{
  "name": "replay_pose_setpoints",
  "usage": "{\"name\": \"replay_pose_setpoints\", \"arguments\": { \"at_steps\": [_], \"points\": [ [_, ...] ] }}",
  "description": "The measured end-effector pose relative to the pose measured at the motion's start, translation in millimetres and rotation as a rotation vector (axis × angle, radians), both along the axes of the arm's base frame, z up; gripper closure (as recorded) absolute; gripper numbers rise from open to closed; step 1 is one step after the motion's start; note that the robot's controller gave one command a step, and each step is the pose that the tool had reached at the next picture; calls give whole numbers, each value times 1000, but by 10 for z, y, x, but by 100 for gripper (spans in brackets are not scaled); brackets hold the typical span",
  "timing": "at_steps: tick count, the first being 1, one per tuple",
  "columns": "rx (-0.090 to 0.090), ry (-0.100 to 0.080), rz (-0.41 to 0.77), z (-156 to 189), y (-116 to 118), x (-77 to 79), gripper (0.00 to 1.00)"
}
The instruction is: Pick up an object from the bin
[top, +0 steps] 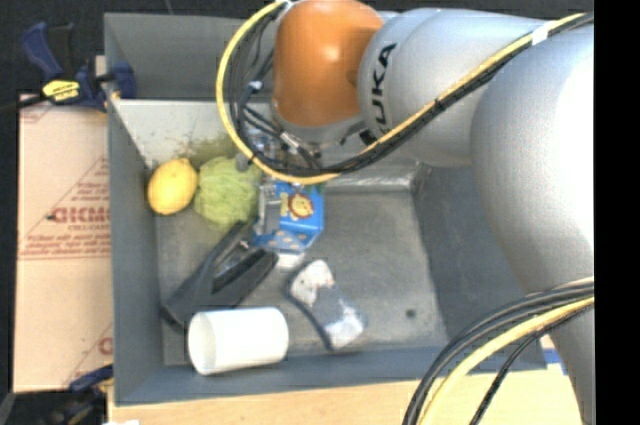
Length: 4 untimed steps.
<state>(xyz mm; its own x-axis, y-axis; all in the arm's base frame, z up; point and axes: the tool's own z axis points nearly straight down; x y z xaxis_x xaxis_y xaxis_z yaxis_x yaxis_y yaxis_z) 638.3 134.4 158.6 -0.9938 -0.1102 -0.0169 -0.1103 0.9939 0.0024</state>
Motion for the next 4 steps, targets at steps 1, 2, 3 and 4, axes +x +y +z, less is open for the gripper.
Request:
{"name": "replay_pose_setpoints", "arguments": {
  "at_steps": [1,2,3,4],
  "points": [
    [-2,-2,217,927,162,-150,0],
    [-1,-1,55,1471,104,-92,0],
    [-4,-11,372,563,-21,-472,0],
    [0,-18,98,1120,-421,-646,100]
  ]
}}
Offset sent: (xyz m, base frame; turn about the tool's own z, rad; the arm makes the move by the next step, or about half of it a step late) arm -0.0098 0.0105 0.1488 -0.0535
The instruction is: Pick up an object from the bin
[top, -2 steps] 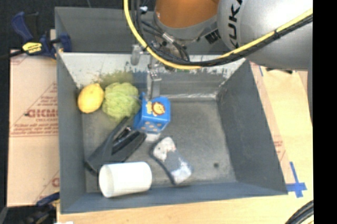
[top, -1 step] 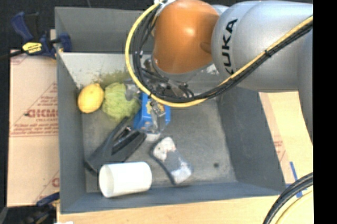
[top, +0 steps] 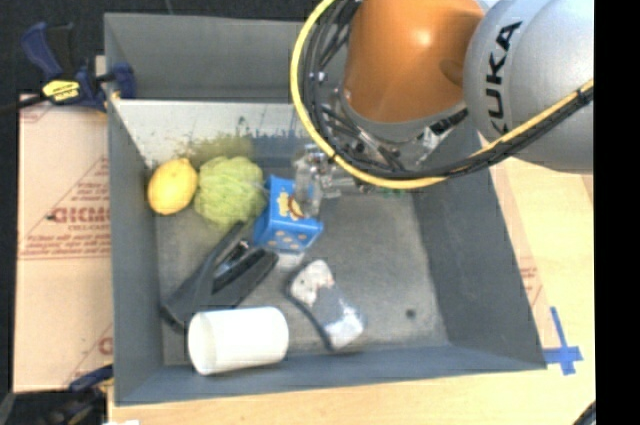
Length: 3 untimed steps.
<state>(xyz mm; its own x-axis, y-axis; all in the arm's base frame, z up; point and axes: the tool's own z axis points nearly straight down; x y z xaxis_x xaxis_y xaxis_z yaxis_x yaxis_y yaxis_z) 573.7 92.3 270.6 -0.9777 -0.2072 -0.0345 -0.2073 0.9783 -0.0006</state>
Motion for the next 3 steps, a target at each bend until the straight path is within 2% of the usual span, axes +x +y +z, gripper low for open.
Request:
{"name": "replay_pose_setpoints", "arguments": {
  "at_steps": [1,2,3],
  "points": [
    [0,0,0,0,1,0,100],
    [-14,-4,400,-190,-629,-32,100],
    [6,-6,-116,-329,44,145,0]
  ]
}}
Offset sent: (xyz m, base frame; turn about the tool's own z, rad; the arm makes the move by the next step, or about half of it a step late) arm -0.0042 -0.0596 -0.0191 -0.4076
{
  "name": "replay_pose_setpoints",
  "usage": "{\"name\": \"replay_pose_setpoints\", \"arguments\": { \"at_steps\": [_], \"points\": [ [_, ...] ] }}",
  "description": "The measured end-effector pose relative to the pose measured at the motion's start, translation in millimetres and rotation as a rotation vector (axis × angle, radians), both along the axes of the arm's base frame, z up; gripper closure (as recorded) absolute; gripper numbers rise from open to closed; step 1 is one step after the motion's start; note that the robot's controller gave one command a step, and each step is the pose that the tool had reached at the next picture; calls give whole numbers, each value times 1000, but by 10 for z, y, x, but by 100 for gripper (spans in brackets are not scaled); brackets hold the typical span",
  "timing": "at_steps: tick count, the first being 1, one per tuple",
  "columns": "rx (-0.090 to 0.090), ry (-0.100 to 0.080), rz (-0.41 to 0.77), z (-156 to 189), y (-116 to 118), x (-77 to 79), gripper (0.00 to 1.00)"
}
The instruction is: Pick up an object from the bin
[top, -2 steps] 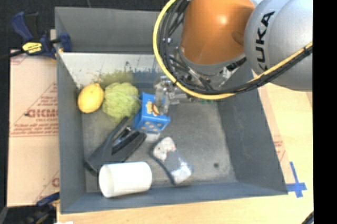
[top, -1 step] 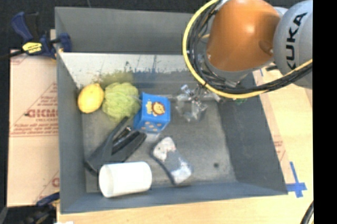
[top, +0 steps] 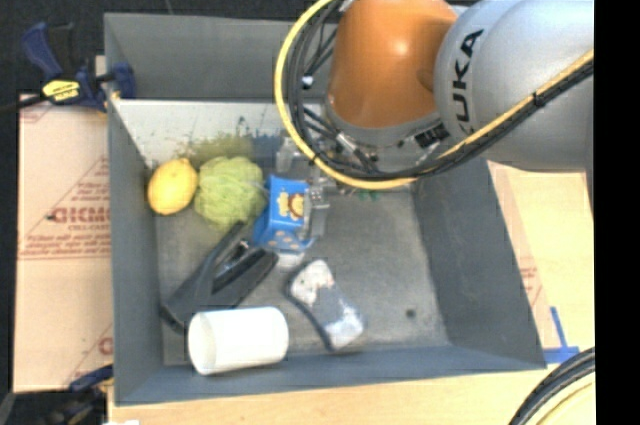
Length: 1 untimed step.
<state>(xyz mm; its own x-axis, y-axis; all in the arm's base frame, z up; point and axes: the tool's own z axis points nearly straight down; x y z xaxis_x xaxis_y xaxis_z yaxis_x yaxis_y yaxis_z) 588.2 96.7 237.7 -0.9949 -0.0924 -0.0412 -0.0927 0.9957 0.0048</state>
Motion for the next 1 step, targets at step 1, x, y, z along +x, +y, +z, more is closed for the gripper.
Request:
{"name": "replay_pose_setpoints", "arguments": {
  "at_steps": [1],
  "points": [
    [3,1,-65,-55,219,52,0]
  ]
}}
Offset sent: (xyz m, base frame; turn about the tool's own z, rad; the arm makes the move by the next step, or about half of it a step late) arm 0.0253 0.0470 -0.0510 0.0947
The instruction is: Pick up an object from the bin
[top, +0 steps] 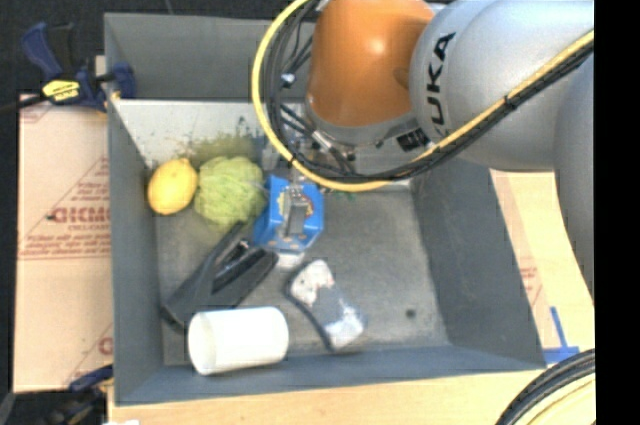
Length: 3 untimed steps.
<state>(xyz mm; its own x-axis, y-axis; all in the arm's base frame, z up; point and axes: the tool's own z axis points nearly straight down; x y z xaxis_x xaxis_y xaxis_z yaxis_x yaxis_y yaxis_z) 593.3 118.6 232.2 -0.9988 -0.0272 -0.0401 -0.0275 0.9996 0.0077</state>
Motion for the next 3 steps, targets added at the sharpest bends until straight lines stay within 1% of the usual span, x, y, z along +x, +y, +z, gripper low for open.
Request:
{"name": "replay_pose_setpoints", "arguments": {
  "at_steps": [1,2,3],
  "points": [
    [2,-1,-26,-460,251,205,0],
    [-11,-14,309,-309,774,204,0],
    [-8,-8,183,-949,339,399,0]
  ]
}}
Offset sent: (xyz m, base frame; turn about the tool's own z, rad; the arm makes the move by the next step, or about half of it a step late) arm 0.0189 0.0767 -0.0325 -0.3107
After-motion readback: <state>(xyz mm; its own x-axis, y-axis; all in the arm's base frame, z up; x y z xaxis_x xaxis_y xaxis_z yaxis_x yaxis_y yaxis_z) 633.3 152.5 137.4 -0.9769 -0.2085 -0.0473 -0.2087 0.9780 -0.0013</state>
